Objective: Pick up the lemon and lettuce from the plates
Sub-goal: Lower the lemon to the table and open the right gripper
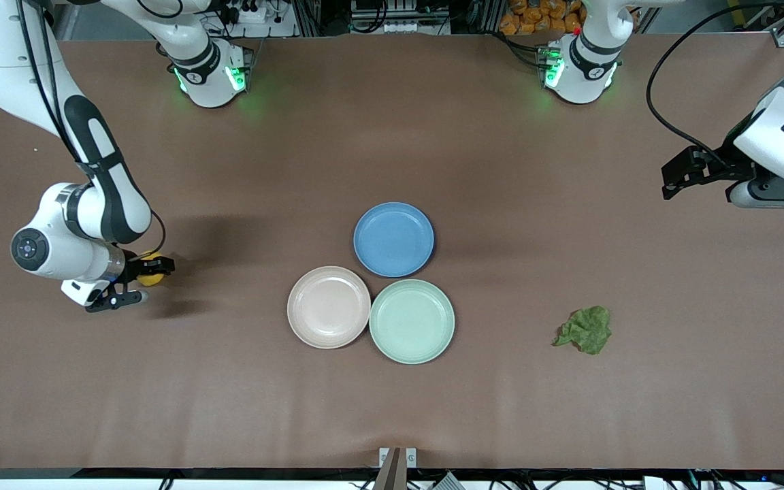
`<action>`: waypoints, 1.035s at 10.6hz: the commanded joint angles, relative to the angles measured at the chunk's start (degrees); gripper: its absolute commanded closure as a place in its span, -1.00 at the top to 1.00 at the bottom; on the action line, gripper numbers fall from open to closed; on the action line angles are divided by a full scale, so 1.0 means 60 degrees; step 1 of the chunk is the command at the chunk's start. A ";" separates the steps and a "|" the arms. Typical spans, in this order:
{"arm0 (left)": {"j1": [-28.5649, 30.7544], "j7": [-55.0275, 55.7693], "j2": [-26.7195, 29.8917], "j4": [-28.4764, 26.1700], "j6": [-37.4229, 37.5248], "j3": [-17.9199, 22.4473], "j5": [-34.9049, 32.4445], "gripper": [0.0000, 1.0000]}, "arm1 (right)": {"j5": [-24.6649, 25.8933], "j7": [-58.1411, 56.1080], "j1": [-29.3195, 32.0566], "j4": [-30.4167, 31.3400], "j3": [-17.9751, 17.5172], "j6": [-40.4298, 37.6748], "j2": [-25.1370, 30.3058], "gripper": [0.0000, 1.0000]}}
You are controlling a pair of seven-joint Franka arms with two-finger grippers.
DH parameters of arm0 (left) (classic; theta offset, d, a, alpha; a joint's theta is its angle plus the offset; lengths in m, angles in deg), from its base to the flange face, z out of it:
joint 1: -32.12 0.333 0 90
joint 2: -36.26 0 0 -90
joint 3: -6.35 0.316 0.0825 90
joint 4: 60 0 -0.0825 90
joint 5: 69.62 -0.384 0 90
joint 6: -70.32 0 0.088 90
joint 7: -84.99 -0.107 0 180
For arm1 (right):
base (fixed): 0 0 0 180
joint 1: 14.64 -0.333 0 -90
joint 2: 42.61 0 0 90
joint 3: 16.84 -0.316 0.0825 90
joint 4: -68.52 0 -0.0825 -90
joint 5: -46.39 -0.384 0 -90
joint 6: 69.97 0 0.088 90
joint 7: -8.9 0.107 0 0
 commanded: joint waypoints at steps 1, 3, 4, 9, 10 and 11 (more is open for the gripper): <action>0.0048 0.0030 0.0052 -0.0017 -0.0029 -0.0025 0.0118 1.00 | 0.0095 -0.0081 0.0097 0.0120 -0.0102 0.0140 0.0059 0.99; 0.0048 0.0030 0.0038 -0.0017 -0.0044 -0.0025 0.0118 1.00 | 0.0094 -0.0052 0.0097 -0.0041 -0.0190 0.0024 0.0059 1.00; 0.0034 0.0030 0.0023 -0.0002 -0.0058 -0.0025 0.0118 1.00 | 0.0094 -0.0052 0.0097 -0.0143 -0.0176 -0.0006 0.0074 1.00; 0.0034 0.0030 0.0023 -0.0002 -0.0073 -0.0025 0.0118 1.00 | 0.0065 0.0065 0.0097 -0.2366 -0.0176 -0.2872 0.0147 1.00; 0.0034 0.0044 0.0023 -0.0002 -0.0116 -0.0025 0.0118 1.00 | 0.0167 0.0080 -0.0005 -0.2748 -0.0147 -0.3356 0.0191 1.00; 0.0034 0.0030 0.0023 -0.0002 -0.0117 -0.0025 0.0118 1.00 | 0.0197 0.0080 -0.0093 -0.3085 -0.0088 -0.3781 0.0278 1.00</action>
